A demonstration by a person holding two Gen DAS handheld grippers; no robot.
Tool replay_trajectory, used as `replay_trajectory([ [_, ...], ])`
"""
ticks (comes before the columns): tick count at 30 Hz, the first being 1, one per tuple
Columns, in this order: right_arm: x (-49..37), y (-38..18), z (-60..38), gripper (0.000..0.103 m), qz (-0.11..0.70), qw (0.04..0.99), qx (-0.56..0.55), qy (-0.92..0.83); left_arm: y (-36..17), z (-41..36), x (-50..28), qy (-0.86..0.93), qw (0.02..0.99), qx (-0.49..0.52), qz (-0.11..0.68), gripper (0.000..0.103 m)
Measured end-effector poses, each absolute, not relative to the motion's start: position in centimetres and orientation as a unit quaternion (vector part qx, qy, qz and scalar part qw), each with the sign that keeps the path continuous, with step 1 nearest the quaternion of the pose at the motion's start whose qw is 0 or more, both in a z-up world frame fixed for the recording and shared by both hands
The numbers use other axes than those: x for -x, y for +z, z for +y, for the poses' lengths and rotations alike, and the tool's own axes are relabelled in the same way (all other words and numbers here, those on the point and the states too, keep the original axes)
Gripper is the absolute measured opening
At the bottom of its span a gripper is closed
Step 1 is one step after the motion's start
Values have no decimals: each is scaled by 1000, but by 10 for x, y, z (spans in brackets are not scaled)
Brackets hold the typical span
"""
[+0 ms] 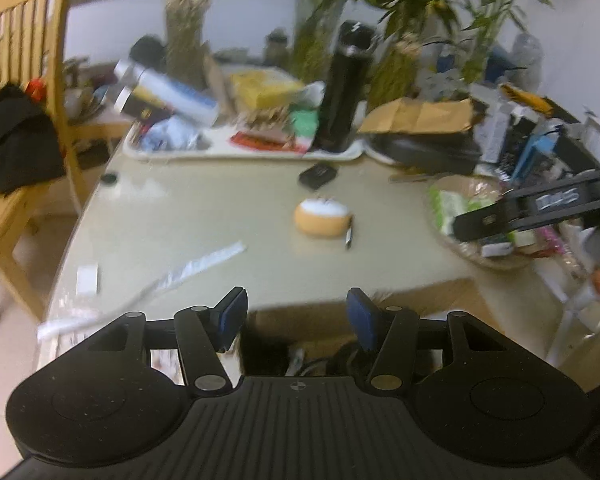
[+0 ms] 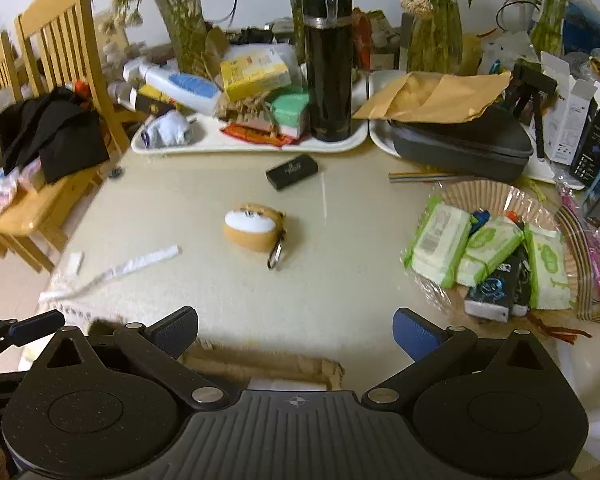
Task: Organize rigid objects
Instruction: 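Move both open tools from the box back over the table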
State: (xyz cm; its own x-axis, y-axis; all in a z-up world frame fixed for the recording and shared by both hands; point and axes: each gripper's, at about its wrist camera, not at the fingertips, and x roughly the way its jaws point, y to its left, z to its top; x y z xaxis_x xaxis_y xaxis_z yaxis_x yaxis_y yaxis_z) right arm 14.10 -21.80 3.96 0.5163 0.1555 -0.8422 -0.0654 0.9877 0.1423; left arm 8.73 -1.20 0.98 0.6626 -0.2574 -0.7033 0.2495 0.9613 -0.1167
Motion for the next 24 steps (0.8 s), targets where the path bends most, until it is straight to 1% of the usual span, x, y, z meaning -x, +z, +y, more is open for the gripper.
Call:
replay_trajectory([
  [6, -144, 33, -215, 103, 484, 871, -69, 59, 33, -9, -102, -125, 916, 9, 381, 54],
  [11, -145, 32, -205, 103, 473, 877, -59, 65, 46, -11, -119, -115, 921, -8, 372, 54],
  [19, -160, 37, -195, 103, 455, 887, -19, 73, 41, -17, -140, -126, 921, -37, 367, 54],
  [24, -174, 34, -198, 103, 444, 892, -1, 87, 33, -10, -142, -109, 924, -35, 365, 54],
])
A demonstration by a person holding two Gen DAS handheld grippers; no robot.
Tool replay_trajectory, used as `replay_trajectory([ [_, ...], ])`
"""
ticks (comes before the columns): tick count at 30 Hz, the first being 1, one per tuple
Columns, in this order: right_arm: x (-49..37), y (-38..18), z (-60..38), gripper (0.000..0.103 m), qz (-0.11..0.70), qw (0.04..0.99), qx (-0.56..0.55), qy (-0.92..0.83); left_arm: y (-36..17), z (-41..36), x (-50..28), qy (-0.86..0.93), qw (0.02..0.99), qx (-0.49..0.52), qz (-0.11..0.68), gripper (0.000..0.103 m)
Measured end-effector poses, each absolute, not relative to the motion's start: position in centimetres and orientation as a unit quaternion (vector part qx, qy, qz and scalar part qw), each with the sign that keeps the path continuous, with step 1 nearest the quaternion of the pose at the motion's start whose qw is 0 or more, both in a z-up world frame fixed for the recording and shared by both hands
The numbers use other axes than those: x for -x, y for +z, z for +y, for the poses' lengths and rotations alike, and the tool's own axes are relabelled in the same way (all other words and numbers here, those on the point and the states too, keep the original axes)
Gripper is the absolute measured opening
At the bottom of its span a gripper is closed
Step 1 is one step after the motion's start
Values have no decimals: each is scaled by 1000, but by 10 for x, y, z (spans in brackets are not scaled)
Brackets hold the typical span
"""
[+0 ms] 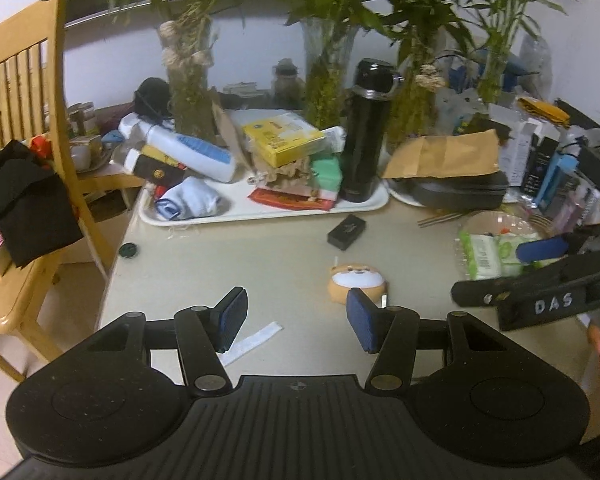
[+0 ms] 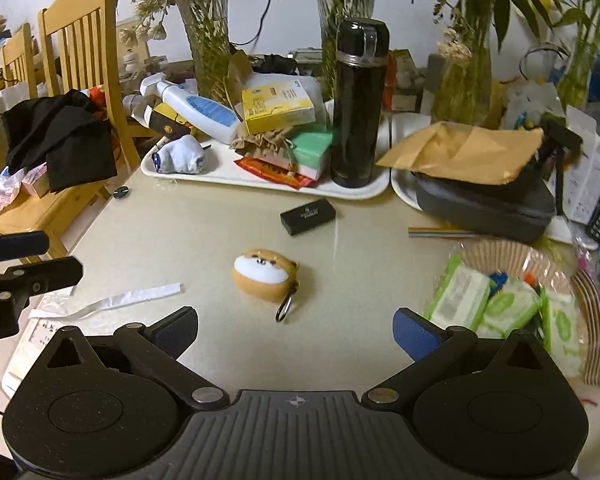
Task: Organize rigid objects
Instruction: 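Move both open tools from the box back over the table, then close the right tool on the orange dog-face case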
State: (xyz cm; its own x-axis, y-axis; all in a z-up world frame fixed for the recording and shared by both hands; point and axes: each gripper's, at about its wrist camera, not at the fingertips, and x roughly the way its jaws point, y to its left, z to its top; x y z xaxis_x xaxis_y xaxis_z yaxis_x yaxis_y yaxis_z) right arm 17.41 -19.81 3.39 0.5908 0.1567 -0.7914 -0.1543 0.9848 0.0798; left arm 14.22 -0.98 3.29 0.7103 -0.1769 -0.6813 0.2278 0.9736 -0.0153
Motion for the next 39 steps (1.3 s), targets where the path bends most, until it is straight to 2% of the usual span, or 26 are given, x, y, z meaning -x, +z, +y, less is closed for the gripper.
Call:
replay_trajectory([
  [10, -198, 17, -184, 103, 449, 884, 21, 128, 27, -5, -151, -96, 907, -29, 408, 54],
  [20, -217, 4, -180, 103, 467, 875, 26, 121, 34, -19, -153, -117, 911, -49, 394, 54],
  [39, -273, -40, -191, 103, 545, 824, -130, 86, 39, -8, -159, -98, 908, -34, 406, 54],
])
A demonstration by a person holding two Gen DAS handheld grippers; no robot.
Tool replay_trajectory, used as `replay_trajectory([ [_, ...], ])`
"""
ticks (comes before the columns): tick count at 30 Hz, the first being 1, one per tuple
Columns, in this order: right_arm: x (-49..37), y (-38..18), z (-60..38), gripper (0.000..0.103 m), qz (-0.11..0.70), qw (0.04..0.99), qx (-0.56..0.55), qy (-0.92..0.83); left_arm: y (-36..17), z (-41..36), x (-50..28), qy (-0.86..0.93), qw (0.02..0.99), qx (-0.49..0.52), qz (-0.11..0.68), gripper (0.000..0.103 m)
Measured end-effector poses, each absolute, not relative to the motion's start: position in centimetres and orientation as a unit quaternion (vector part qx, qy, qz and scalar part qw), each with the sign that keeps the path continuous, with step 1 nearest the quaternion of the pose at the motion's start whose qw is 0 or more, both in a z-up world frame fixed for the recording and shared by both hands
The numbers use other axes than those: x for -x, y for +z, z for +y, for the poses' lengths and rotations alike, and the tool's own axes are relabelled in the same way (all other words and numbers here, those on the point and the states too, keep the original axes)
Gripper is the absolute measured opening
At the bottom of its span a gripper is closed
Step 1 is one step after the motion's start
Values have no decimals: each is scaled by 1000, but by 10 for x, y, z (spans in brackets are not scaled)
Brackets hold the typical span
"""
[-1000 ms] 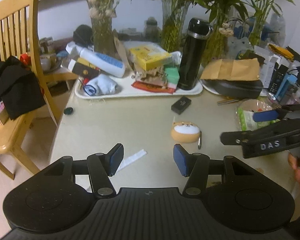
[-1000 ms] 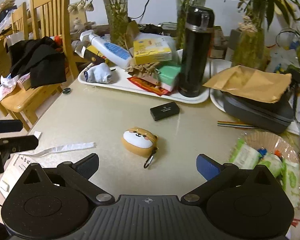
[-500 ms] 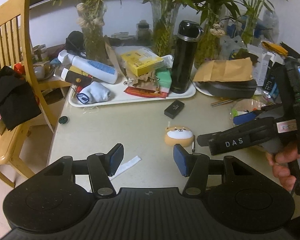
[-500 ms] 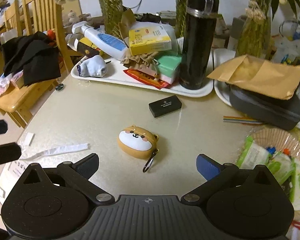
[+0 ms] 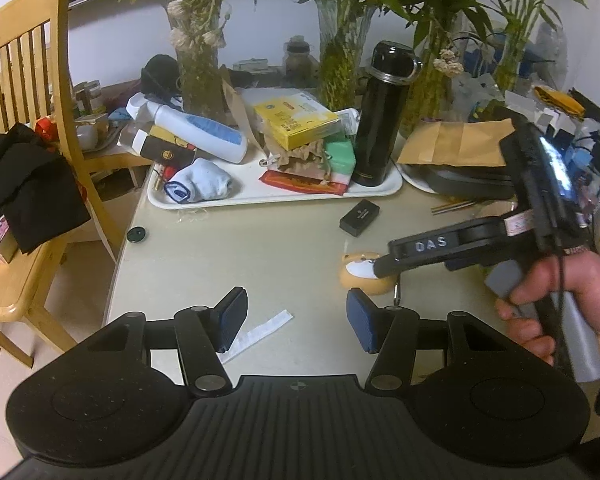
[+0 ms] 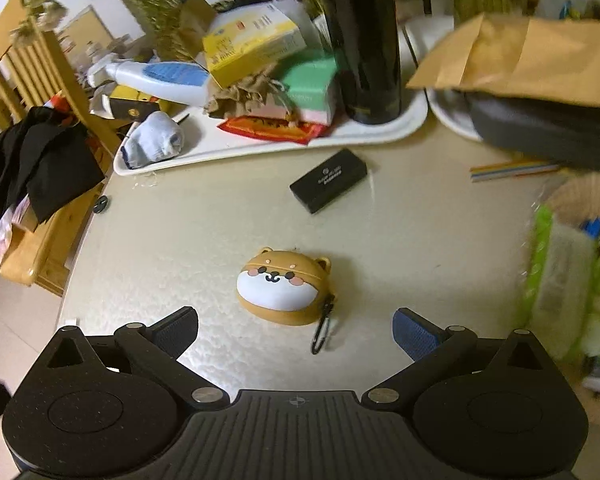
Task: Organize rigid objects
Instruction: 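Close the right tool on the orange dog-face case, then lift the dog-face case with the right tool while the left tool approaches the black rectangular case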
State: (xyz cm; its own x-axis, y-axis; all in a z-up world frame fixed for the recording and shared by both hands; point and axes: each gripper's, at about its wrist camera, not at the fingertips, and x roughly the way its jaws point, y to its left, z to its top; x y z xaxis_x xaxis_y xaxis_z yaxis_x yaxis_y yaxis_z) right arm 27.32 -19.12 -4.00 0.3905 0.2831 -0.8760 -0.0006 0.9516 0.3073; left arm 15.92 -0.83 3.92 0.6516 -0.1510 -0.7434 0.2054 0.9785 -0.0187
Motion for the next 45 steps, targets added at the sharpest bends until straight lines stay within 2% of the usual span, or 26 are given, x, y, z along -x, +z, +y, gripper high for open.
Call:
replay_trajectory([
  [21, -299, -87, -147, 102, 549, 831, -88, 16, 44, -6, -160, -94, 902, -37, 419, 54],
  [28, -306, -99, -133, 92, 560, 826, -67, 11, 39, -6, -161, -94, 897, -45, 430, 54],
  [31, -307, -95, -129, 80, 553, 831, -51, 7, 39, -5, -161, -94, 897, -44, 430, 54],
  [45, -300, -75, -135, 79, 546, 837, -34, 19, 34, -7, -162, -92, 897, -49, 429, 54],
])
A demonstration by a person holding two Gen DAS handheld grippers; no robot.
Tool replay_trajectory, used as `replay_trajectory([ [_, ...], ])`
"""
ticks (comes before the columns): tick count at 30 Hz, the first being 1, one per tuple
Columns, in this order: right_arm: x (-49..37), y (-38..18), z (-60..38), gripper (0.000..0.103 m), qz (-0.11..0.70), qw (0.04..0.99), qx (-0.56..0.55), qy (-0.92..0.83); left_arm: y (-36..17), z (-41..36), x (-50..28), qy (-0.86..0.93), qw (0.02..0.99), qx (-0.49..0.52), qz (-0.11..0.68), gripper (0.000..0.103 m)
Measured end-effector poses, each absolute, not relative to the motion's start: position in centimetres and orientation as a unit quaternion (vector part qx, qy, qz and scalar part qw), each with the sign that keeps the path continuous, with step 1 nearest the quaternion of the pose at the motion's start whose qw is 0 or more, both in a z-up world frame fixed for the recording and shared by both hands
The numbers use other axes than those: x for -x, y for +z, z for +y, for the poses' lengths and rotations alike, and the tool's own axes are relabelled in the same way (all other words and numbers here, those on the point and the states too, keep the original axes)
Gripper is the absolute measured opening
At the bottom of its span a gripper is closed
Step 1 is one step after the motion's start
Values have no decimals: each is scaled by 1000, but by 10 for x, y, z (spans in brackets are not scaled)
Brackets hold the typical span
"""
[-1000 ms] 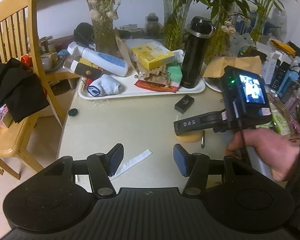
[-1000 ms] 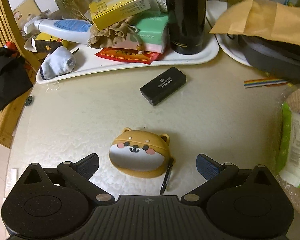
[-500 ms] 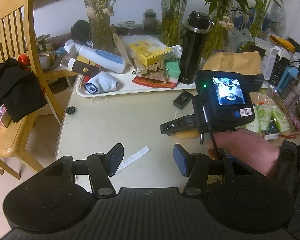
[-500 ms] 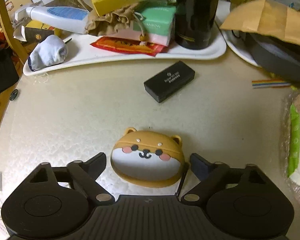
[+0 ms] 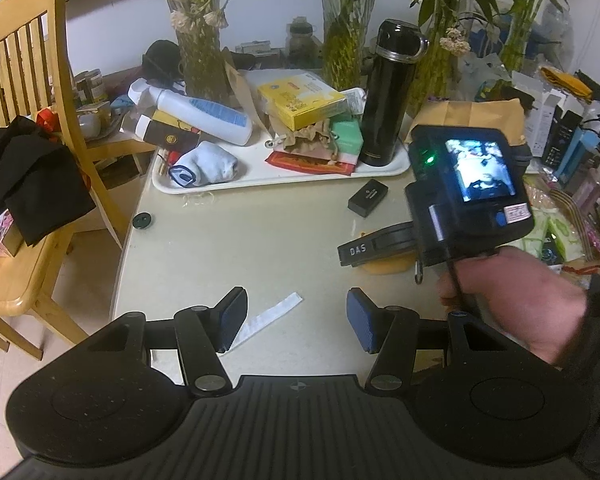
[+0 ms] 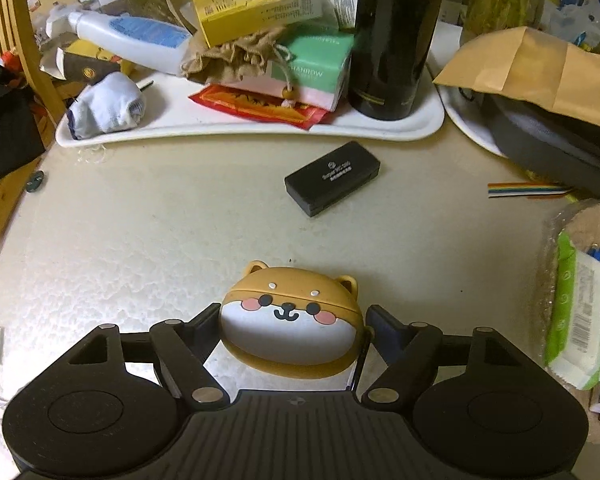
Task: Organize rigid objects
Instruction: 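Lift the dog-face case with the right tool while the left tool approaches the black rectangular case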
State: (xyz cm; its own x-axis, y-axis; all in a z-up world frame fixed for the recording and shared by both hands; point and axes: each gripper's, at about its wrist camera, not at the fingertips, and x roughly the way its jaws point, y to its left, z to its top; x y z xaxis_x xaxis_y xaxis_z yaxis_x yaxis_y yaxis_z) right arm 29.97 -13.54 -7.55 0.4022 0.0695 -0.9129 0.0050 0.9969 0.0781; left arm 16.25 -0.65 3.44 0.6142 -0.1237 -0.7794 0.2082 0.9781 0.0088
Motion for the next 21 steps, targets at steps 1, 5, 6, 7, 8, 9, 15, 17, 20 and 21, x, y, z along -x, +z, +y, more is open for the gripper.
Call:
replay_trajectory([
  [1, -298, -73, -137, 79, 545, 837, -34, 20, 34, -7, -163, -92, 897, -50, 430, 54],
  [5, -292, -60, -144, 79, 536, 843, -34, 21, 32, -9, -164, -90, 896, -52, 431, 54],
  [6, -290, -56, -147, 79, 534, 845, -34, 21, 31, -9, -164, -91, 896, -52, 431, 54],
  [7, -289, -52, -149, 79, 532, 846, -35, 21, 31, -10, -164, -92, 897, -51, 429, 54],
  [8, -287, -48, -152, 79, 530, 847, -36, 21, 31, -10, -164, -93, 898, -50, 428, 54],
  [9, -284, -42, -154, 79, 527, 849, -36, 21, 31, -11, -164, -93, 898, -50, 427, 54],
  [15, -264, -9, -168, 79, 502, 864, -21, 31, 28, -13, -166, -92, 898, -47, 428, 54],
  [17, -255, 1, -171, 79, 494, 869, -12, 34, 27, -12, -167, -90, 898, -43, 428, 54],
  [20, -241, 14, -181, 79, 489, 871, -16, 41, 26, -13, -169, -87, 899, -36, 428, 54],
  [21, -235, 19, -186, 79, 487, 872, -20, 42, 26, -14, -170, -86, 899, -35, 428, 54],
])
